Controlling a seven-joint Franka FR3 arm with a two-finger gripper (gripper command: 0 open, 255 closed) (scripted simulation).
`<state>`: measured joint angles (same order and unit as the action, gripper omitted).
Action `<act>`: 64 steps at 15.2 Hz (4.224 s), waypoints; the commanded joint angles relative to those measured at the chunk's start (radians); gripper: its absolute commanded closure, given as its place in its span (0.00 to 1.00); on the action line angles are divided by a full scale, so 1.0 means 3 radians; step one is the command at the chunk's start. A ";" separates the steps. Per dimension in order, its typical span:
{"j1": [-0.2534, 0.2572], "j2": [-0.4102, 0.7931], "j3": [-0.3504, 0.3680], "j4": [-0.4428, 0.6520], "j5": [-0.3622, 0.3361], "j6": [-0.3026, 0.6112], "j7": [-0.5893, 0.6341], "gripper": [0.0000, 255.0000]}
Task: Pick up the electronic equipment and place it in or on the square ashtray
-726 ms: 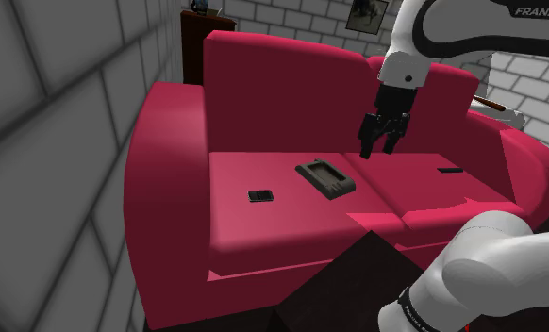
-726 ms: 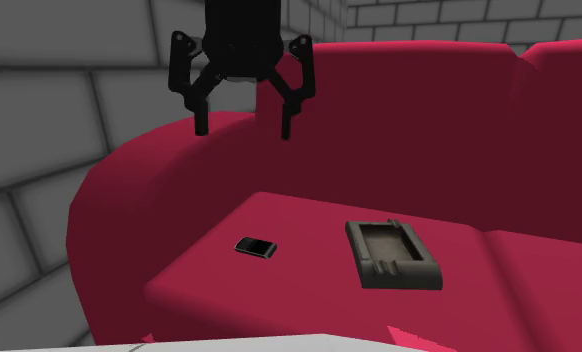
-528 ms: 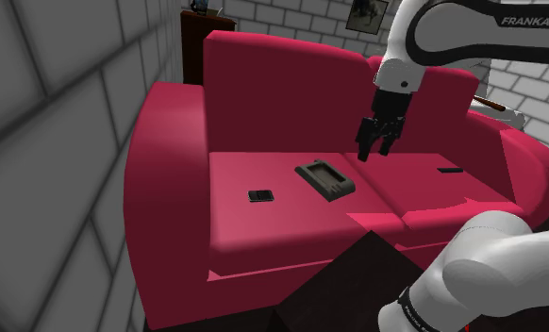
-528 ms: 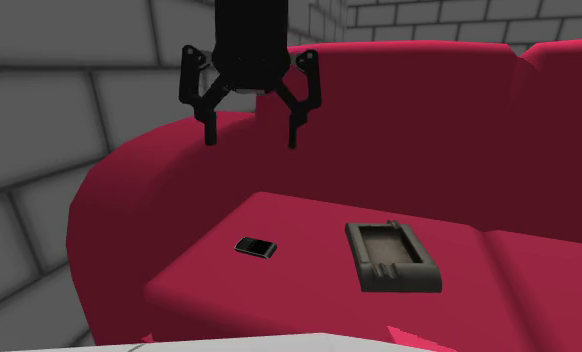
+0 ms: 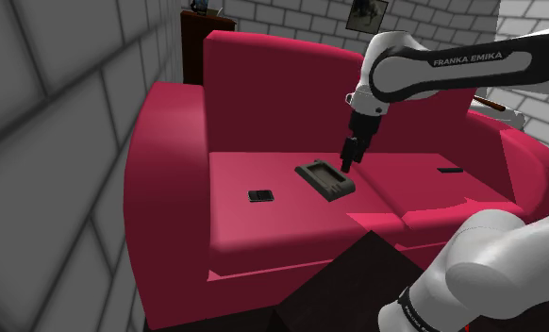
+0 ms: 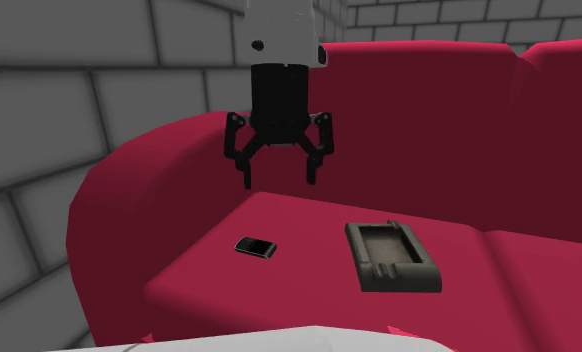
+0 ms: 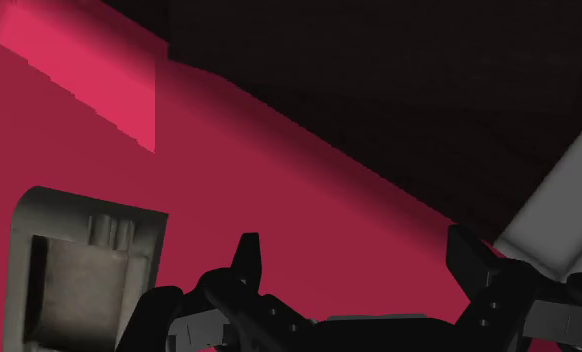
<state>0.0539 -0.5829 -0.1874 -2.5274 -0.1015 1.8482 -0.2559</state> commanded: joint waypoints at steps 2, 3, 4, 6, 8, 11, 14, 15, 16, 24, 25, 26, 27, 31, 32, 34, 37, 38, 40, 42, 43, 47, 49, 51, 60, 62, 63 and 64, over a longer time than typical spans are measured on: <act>0.0089 0.0333 -0.0126 0.0003 -0.0054 0.0399 -0.0380 0.00; 0.0119 0.0450 -0.0167 0.0014 -0.0063 0.0525 -0.0504 0.00; 0.0149 0.0570 -0.0206 0.0030 -0.0067 0.0649 -0.0629 0.00; 0.0211 0.0820 -0.0277 0.0077 -0.0056 0.0890 -0.0883 0.00; 0.0273 0.1079 -0.0337 0.0142 -0.0021 0.1121 -0.1143 0.00; 0.0360 0.1478 -0.0399 0.0273 0.0082 0.1439 -0.1548 0.00; 0.0424 0.1880 -0.0416 0.0439 0.0237 0.1719 -0.1969 0.00; 0.0437 0.2013 -0.0408 0.0502 0.0297 0.1803 -0.2111 0.00; 0.0446 0.2145 -0.0394 0.0568 0.0359 0.1882 -0.2253 0.00; 0.0362 0.3128 -0.0083 0.1198 0.0753 0.2356 -0.3265 0.00; 0.0343 0.3242 -0.0033 0.1287 0.0777 0.2400 -0.3370 0.00; 0.0325 0.3354 0.0018 0.1378 0.0795 0.2440 -0.3470 0.00; 0.0308 0.3465 0.0068 0.1470 0.0807 0.2478 -0.3565 0.00; 0.0263 0.3773 0.0199 0.1717 0.0819 0.2590 -0.3787 0.00; 0.0257 0.3813 0.0207 0.1729 0.0826 0.2618 -0.3792 0.00; 0.0245 0.3895 0.0222 0.1755 0.0841 0.2673 -0.3802 0.00; 0.0228 0.4020 0.0245 0.1800 0.0862 0.2753 -0.3817 0.00; 0.0225 0.4044 0.0249 0.1810 0.0866 0.2768 -0.3820 0.00; 0.0225 0.4044 0.0249 0.1810 0.0866 0.2768 -0.3820 0.00; 0.0225 0.4044 0.0249 0.1810 0.0866 0.2768 -0.3819 0.00; 0.0225 0.4044 0.0249 0.1810 0.0866 0.2768 -0.3819 0.00; 0.0225 0.4044 0.0249 0.1810 0.0865 0.2768 -0.3819 1.00; 0.0224 0.4043 0.0249 0.1809 0.0865 0.2767 -0.3820 1.00; 0.0224 0.4043 0.0249 0.1808 0.0865 0.2768 -0.3820 1.00; 0.0253 0.3850 0.0211 0.1761 0.0830 0.2622 -0.3793 1.00; 0.0264 0.3775 0.0197 0.1747 0.0815 0.2561 -0.3782 1.00; 0.0270 0.3738 0.0189 0.1741 0.0807 0.2530 -0.3776 1.00; 0.0275 0.3701 0.0182 0.1736 0.0799 0.2499 -0.3770 1.00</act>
<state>0.1343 0.5413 -0.1300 -2.0033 0.1411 2.6084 -1.3892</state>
